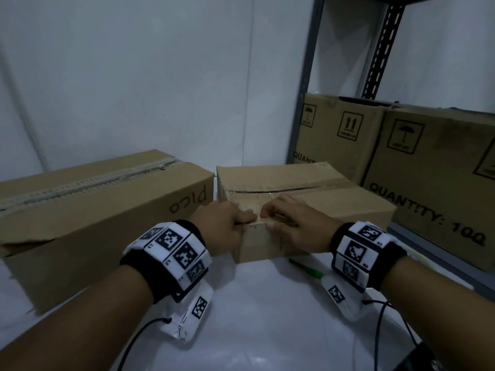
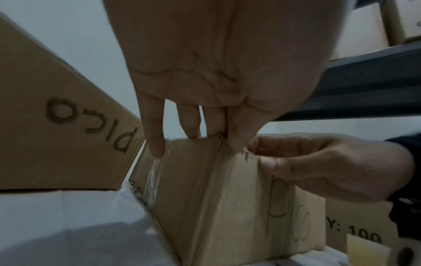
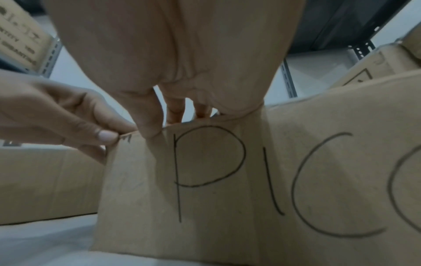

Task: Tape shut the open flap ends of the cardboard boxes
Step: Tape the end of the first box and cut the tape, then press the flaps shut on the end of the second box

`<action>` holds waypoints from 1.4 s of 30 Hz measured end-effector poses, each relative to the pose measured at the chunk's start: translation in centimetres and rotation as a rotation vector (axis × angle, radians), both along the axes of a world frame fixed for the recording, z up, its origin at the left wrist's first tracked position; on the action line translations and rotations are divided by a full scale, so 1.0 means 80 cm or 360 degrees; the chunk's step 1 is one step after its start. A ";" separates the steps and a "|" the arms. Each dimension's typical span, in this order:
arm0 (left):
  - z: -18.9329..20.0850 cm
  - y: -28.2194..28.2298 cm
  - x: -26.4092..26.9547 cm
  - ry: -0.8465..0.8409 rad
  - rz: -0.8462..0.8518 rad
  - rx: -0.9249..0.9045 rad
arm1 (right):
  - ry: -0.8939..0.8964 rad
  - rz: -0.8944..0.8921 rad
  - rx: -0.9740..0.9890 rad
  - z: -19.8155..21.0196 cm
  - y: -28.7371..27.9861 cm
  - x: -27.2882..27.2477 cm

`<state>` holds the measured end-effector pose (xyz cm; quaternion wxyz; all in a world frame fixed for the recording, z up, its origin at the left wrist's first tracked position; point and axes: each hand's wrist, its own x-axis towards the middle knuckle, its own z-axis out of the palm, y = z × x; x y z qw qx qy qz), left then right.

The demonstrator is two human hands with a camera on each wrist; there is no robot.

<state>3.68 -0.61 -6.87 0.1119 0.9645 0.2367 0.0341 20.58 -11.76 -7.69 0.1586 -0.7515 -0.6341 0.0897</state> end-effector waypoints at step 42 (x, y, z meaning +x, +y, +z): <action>0.016 0.091 -0.318 -0.0742 0.0424 0.0042 | 0.0003 0.0773 0.0338 0.026 0.157 -0.279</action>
